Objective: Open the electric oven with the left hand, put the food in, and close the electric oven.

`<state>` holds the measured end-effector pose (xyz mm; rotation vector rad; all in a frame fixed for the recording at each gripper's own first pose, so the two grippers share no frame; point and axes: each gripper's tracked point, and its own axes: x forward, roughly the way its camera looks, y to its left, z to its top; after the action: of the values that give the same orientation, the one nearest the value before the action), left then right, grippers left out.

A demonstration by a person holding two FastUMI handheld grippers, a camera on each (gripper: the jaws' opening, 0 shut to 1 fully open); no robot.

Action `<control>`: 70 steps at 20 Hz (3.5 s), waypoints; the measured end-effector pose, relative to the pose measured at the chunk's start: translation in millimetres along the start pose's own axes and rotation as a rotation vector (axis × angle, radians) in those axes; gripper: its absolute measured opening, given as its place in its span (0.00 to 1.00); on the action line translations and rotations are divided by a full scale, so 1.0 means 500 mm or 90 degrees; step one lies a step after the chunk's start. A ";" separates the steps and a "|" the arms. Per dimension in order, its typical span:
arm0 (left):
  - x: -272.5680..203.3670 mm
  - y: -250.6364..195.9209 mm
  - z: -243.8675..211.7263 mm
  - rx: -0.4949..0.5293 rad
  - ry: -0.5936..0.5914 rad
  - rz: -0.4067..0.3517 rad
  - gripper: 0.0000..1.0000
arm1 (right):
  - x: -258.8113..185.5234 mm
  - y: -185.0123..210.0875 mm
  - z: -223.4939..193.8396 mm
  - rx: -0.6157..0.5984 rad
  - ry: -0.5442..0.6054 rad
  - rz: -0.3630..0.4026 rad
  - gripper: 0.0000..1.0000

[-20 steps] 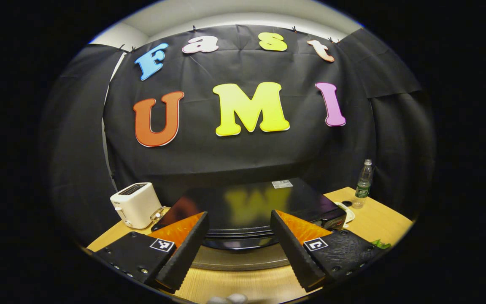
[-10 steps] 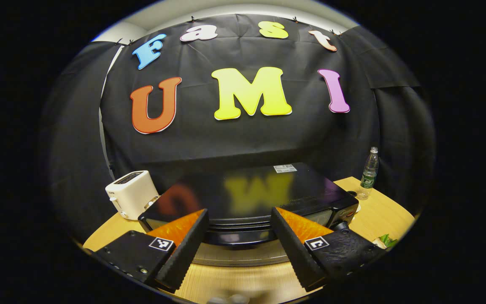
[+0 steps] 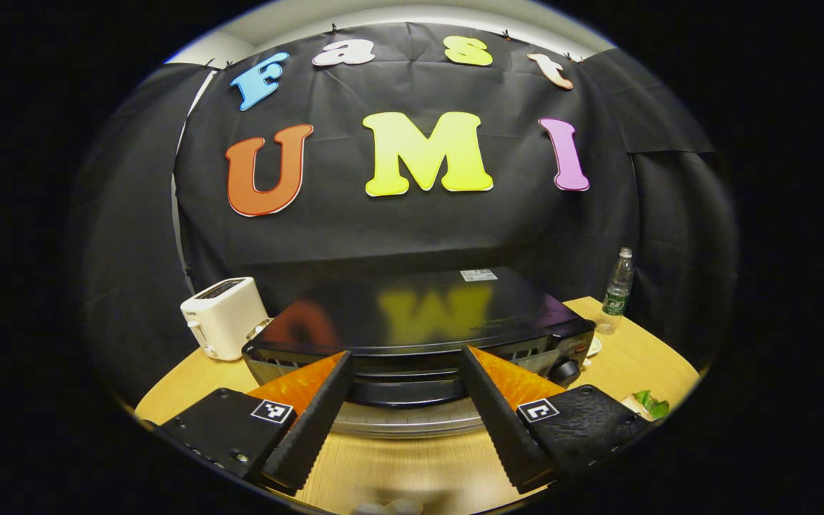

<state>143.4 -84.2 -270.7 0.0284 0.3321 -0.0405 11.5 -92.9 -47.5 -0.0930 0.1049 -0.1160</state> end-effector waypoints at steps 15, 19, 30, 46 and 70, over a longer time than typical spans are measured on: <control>-0.142 -0.012 -0.131 0.008 0.042 -0.019 0.98 | -0.033 0.018 -0.068 0.007 0.023 0.022 0.98; -0.157 -0.014 -0.167 -0.004 0.062 -0.017 0.98 | -0.037 0.020 -0.100 0.006 0.040 0.024 0.98; -0.190 -0.023 -0.306 -0.001 0.157 -0.021 0.97 | -0.044 0.016 -0.154 -0.001 0.075 0.029 0.98; -0.216 0.010 -0.294 0.025 0.158 -0.025 0.96 | -0.017 0.025 -0.223 0.059 0.154 0.085 0.99; -0.413 0.001 0.090 0.004 -0.009 -0.052 0.96 | 0.201 0.234 -0.639 0.380 0.635 0.389 0.99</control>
<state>-36.7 -78.1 -160.7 0.0212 0.3195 -0.1220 88.8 -16.9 -385.2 0.6039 1.0757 0.4315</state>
